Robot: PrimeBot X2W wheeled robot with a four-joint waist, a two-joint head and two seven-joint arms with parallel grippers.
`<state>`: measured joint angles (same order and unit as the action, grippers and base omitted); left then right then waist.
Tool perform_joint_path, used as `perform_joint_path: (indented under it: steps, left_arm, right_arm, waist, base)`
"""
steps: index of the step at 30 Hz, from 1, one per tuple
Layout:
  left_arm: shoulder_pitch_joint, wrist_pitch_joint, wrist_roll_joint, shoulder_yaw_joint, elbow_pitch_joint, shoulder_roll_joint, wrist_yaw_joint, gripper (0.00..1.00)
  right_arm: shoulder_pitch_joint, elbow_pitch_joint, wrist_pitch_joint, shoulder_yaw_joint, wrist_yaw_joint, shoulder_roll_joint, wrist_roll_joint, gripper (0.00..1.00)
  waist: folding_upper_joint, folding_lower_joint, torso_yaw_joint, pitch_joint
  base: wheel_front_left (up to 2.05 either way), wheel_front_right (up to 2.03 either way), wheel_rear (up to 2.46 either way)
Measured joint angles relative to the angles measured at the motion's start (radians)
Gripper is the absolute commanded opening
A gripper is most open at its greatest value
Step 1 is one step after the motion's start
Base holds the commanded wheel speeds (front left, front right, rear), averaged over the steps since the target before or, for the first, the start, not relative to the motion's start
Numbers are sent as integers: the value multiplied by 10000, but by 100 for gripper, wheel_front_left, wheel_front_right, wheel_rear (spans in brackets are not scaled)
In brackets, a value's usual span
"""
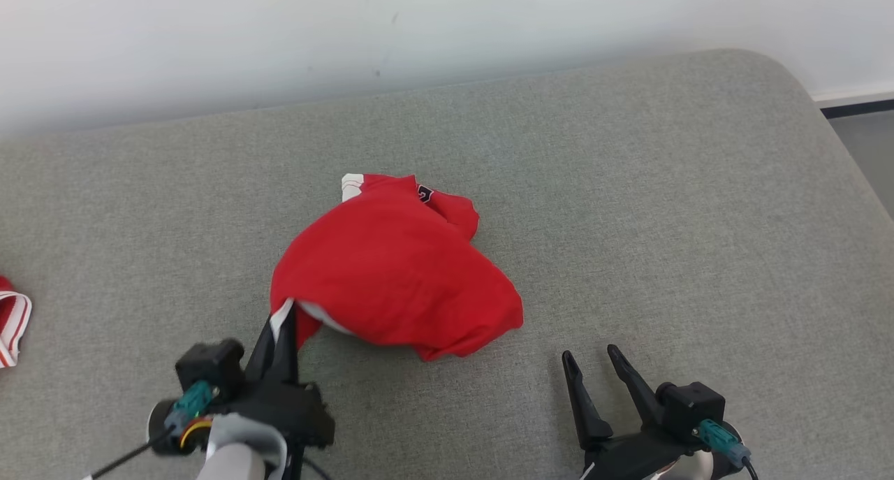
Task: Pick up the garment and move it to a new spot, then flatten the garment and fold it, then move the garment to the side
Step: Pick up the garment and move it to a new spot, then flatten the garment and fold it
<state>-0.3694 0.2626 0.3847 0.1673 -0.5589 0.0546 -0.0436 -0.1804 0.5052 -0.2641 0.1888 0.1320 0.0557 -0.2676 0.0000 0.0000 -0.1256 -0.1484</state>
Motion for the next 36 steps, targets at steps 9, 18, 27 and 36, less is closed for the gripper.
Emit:
perform_joint_path:
  steps: [9,18,27,36]
  left_arm:
    - [1385,0,-1047,-936,244,52,-17,100]
    - [2544,0,-1603,-1323,972,-10,-180,100]
    - [2631,0,-1277,-458,1093,-33,-146,100]
    - [2634,0,-1133,-305,1164,-33,-90,100]
  right_arm:
    - [37,92,0,169,0,-6,4,100]
    - [123,77,-2,470,0,4,-48,100]
    - [-389,489,2,803,0,192,-111,100]
    - [-872,1555,0,859,0,153,-196,100]
  waist:
    - [0,-1,65,313]
    - [0,-1,297,417]
    - [-1,0,1225,270]
    - [-1,0,2419,77]
  base:
    - [0,0,0]
    - [0,0,0]
    - [0,0,0]
    - [0,0,0]
